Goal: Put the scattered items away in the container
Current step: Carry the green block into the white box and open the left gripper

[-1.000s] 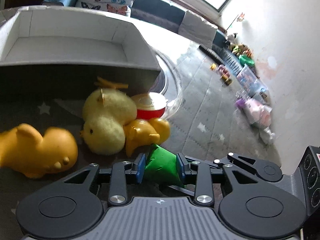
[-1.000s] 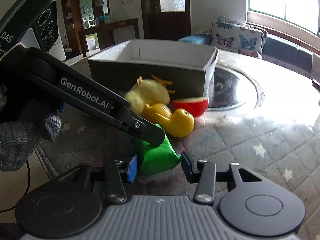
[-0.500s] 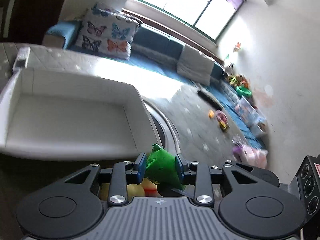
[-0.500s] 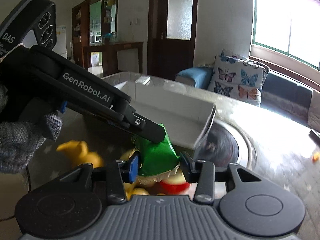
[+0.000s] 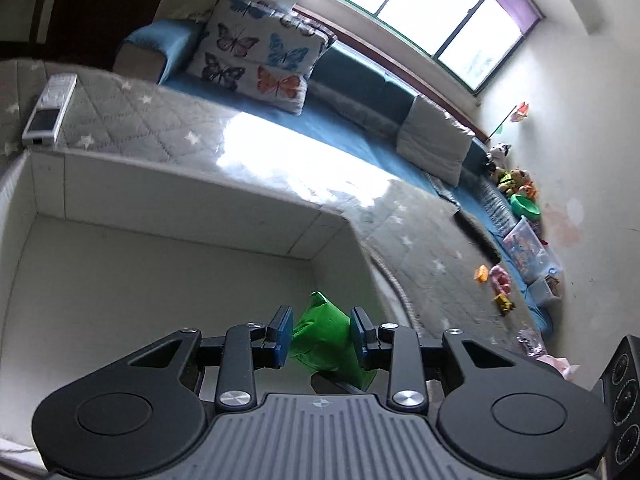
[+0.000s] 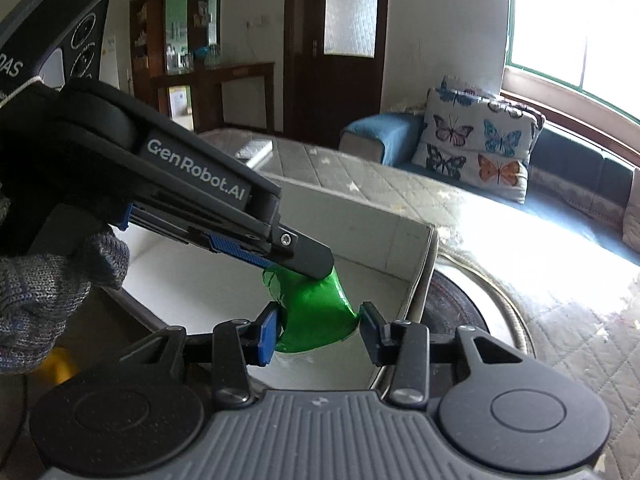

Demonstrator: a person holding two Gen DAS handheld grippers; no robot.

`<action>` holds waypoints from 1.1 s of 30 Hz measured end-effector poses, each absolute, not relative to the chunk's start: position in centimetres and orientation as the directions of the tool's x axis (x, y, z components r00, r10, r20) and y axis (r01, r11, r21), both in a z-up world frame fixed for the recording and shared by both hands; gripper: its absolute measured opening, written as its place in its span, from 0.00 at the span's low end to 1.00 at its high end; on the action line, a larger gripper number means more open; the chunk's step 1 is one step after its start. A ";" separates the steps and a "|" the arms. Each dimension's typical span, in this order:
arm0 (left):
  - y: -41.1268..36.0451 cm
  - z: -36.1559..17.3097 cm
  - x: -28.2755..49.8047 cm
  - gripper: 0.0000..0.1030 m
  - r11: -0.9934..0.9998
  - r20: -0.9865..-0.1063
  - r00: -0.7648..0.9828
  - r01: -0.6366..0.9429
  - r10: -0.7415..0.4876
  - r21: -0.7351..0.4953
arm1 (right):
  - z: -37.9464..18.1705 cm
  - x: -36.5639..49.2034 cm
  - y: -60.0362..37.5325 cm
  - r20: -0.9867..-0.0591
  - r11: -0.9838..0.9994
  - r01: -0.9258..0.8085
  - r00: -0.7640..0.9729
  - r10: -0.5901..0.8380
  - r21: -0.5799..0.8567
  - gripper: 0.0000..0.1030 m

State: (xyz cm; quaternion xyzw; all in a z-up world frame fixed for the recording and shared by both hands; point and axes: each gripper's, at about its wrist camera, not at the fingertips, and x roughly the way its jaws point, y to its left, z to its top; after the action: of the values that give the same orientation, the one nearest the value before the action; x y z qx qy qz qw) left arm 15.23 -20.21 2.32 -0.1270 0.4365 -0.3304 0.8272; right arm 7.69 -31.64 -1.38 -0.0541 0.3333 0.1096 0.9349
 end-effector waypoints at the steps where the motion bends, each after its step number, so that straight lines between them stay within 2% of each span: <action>1: -20.2 2.0 15.5 0.33 0.749 -0.640 0.397 0.431 -0.658 -0.503 | -1.7 7.9 -31.6 -0.641 0.971 -0.239 0.750 0.165 -0.030 0.43; 16: -19.7 2.8 14.1 0.32 0.754 -0.629 0.421 0.436 -0.654 -0.492 | -1.1 7.0 -31.9 -0.605 0.978 -0.207 0.784 0.142 -0.038 0.50; 29: -18.8 4.3 9.0 0.32 0.768 -0.619 0.462 0.466 -0.635 -0.440 | -0.1 1.9 -32.3 -0.586 0.982 -0.189 0.796 0.152 -0.002 0.61; 33: -18.4 4.4 7.3 0.32 0.773 -0.618 0.473 0.469 -0.628 -0.427 | 0.0 0.4 -32.5 -0.585 0.982 -0.190 0.795 0.160 0.010 0.61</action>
State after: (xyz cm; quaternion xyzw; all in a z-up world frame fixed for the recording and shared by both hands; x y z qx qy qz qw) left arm 7.32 -18.36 4.41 -0.0993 0.4001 -0.3216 0.8524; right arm 0.36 -32.46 -0.01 -0.0244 0.3065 0.0922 0.9471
